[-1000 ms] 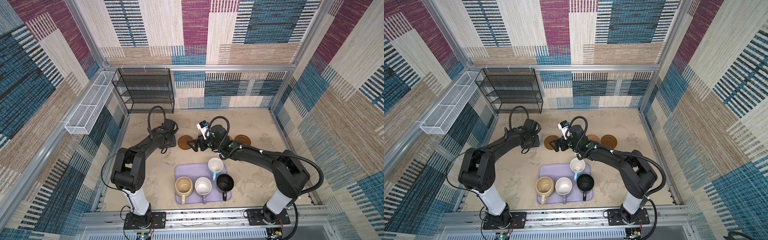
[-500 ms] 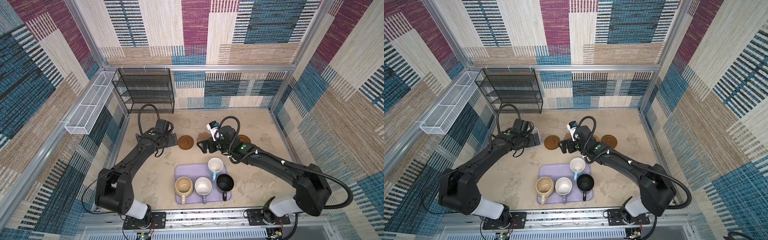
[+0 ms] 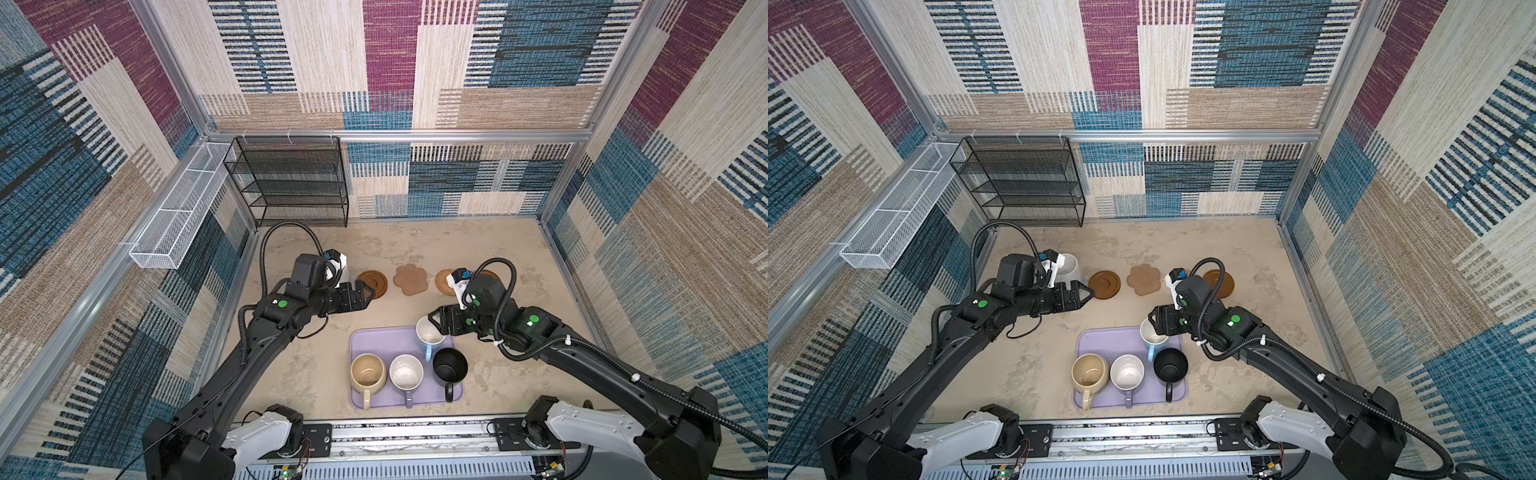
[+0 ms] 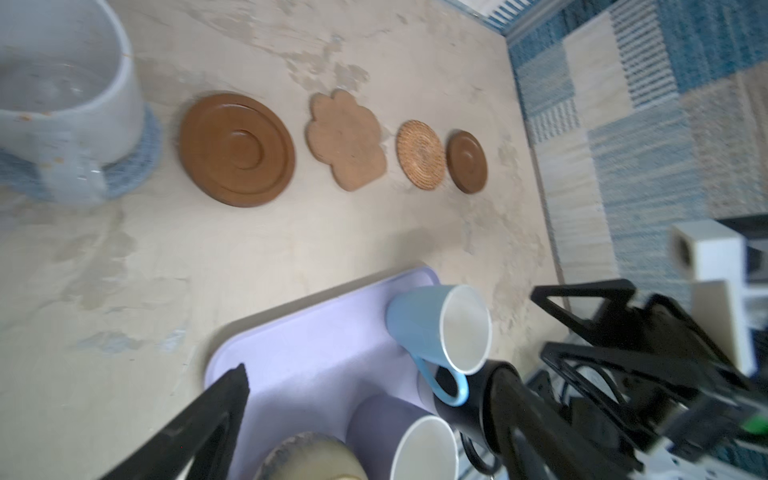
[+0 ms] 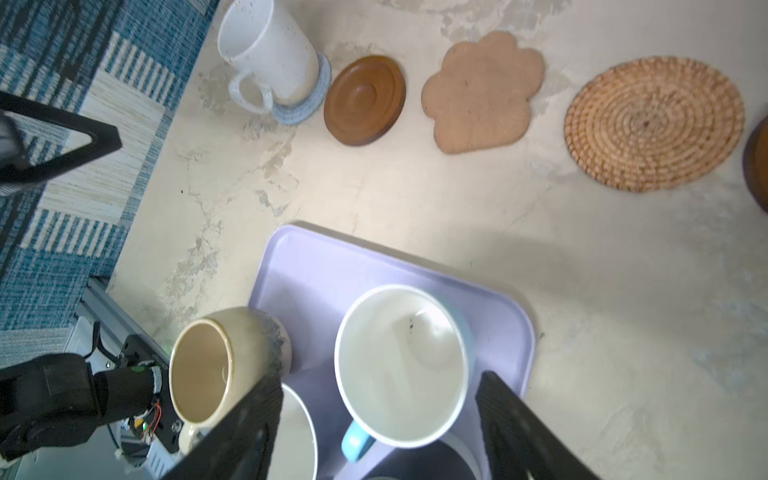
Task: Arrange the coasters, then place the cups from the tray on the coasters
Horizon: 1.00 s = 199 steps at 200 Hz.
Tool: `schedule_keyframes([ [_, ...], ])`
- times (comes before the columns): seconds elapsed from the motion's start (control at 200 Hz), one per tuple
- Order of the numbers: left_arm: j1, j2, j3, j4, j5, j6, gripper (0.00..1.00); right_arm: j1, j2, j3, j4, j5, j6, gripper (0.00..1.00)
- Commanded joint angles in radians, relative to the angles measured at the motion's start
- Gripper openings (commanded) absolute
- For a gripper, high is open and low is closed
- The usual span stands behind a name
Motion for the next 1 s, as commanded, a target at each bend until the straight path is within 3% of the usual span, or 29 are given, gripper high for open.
schedule_keyframes([
  [0.0, -0.056, -0.019, -0.031, 0.094, 0.107, -0.044, 0.94, 0.036, -0.008, -0.001, -0.105, 0.039, 0.078, 0.67],
  [0.14, -0.120, -0.006, -0.063, 0.124, 0.053, -0.078, 0.94, 0.118, 0.008, 0.012, -0.110, 0.067, 0.126, 0.54],
  [0.401, -0.166, 0.003, -0.158, 0.237, 0.030, -0.150, 0.93, 0.250, 0.119, 0.079, -0.180, 0.153, 0.230, 0.41],
  [0.576, -0.169, 0.000, -0.177, 0.231, 0.003, -0.162, 0.93, 0.288, 0.162, 0.100, -0.221, 0.184, 0.297, 0.39],
  [0.992, -0.171, 0.036, -0.189, 0.281, 0.018, -0.164, 0.94, 0.296, 0.234, 0.098, -0.201, 0.224, 0.328, 0.33],
])
